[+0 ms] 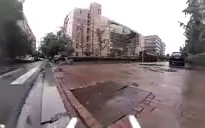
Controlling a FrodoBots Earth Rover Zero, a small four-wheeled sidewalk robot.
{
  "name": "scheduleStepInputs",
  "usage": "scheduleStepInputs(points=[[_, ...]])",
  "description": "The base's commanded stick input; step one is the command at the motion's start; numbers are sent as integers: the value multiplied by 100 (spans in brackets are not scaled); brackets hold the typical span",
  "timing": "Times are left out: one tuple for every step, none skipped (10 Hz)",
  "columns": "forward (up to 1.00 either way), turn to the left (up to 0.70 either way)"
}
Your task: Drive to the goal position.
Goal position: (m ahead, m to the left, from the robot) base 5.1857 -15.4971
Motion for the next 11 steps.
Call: scheduleStepInputs(points=[[45, -27], [45, -27], [45, -27], [45, -27], [45, -27], [45, -27], [45, -27], [45, -27], [45, -27], [45, -27], [45, -27]])
